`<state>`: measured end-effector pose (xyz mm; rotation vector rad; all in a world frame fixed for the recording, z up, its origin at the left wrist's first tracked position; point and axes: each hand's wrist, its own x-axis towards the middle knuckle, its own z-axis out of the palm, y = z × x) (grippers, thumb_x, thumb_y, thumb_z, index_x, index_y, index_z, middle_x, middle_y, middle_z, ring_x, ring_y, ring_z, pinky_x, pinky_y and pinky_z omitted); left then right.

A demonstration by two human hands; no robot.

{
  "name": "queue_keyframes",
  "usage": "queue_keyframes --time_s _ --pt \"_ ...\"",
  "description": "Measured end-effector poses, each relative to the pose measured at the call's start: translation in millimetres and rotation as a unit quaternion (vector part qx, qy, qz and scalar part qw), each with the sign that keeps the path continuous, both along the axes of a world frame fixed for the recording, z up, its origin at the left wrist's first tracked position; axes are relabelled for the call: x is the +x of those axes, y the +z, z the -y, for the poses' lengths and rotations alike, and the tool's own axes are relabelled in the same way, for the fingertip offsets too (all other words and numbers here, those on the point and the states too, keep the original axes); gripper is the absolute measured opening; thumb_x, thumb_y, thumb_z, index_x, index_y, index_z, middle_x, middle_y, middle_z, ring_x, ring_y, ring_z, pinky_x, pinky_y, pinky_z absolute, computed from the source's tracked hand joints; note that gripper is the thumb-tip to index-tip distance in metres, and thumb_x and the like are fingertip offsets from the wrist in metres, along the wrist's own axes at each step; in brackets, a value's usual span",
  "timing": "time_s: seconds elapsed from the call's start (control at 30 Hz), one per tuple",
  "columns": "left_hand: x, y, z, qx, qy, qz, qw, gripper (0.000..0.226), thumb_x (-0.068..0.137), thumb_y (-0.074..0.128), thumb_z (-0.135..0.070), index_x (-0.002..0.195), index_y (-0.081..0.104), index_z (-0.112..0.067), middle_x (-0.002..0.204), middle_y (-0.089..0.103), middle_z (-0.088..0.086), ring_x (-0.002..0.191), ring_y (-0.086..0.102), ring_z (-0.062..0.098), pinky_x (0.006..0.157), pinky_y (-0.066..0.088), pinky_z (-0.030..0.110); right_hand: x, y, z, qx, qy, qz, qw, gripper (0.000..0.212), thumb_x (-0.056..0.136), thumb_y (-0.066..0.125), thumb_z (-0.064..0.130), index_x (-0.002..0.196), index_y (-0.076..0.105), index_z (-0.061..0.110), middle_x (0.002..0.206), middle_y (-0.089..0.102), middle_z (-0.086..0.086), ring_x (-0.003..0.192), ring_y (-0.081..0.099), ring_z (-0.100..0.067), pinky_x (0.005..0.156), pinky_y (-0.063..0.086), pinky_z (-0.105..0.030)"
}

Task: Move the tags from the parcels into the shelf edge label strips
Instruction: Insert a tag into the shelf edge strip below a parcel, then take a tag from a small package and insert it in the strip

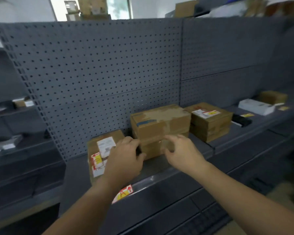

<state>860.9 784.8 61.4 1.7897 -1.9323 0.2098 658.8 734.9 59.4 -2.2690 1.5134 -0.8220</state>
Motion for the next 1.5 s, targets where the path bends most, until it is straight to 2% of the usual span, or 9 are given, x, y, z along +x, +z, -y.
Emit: queue_keyframes --time_s 0.23,0.33,0.57,0.8,1.07,1.5 --pt "-118.4 17.9 43.3 0.01 -0.133 -0.001 0.991 0.04 0.088 0.058 -0.043 0.125 0.054 -0.03 0.119 0.052 -0.007 0.113 0.049 0.019 0.092 0.046 0.043 -129.9 25.9 -29.2 -0.007 -0.18 -0.019 0.983 0.052 0.092 0.057 0.045 0.14 0.049 0.028 0.139 0.051 0.001 0.125 0.05 -0.023 0.102 0.045 -0.043" --pt "-184.0 20.2 53.7 0.013 -0.195 0.004 0.981 0.037 0.088 0.058 -0.043 0.123 0.054 -0.03 0.117 0.053 -0.007 0.111 0.049 0.018 0.091 0.046 0.042 -188.7 30.0 -48.2 -0.006 -0.251 -0.036 0.967 0.052 0.093 0.056 0.046 0.141 0.048 0.028 0.141 0.05 0.002 0.126 0.049 -0.022 0.104 0.044 -0.044" --pt "-360.5 20.6 80.7 0.006 -0.305 0.018 0.952 0.038 0.089 0.056 -0.046 0.124 0.054 -0.031 0.12 0.054 -0.007 0.112 0.05 0.017 0.091 0.046 0.041 -342.0 29.3 -73.9 -0.006 -0.362 -0.069 0.929 0.048 0.093 0.053 0.05 0.136 0.054 0.03 0.136 0.052 0.005 0.123 0.05 -0.02 0.102 0.044 -0.043" --pt "-533.6 15.9 112.5 0.014 -0.344 0.004 0.939 0.038 0.09 0.055 -0.046 0.124 0.054 -0.03 0.122 0.054 -0.008 0.114 0.05 0.016 0.093 0.044 0.04 -487.7 30.3 -57.6 0.001 -0.398 -0.1 0.912 0.048 0.094 0.052 0.049 0.138 0.052 0.029 0.139 0.051 0.004 0.127 0.048 -0.02 0.104 0.043 -0.04" --pt "-661.5 9.3 175.3 0.034 -0.363 -0.007 0.931 0.04 0.091 0.056 -0.045 0.128 0.052 -0.03 0.124 0.053 -0.01 0.114 0.049 0.012 0.096 0.041 0.036 -616.1 25.3 -5.0 0.022 -0.407 -0.106 0.907 0.048 0.095 0.052 0.047 0.14 0.051 0.029 0.14 0.051 0.006 0.128 0.046 -0.018 0.103 0.04 -0.034" --pt "-852.3 2.4 380.6 0.022 -0.401 -0.015 0.916 0.042 0.09 0.056 -0.046 0.129 0.051 -0.03 0.124 0.053 -0.011 0.114 0.049 0.011 0.095 0.043 0.035 -797.6 25.0 181.8 0.019 -0.435 -0.097 0.895 0.05 0.095 0.052 0.048 0.141 0.047 0.03 0.14 0.05 0.005 0.128 0.045 -0.02 0.105 0.041 -0.039"
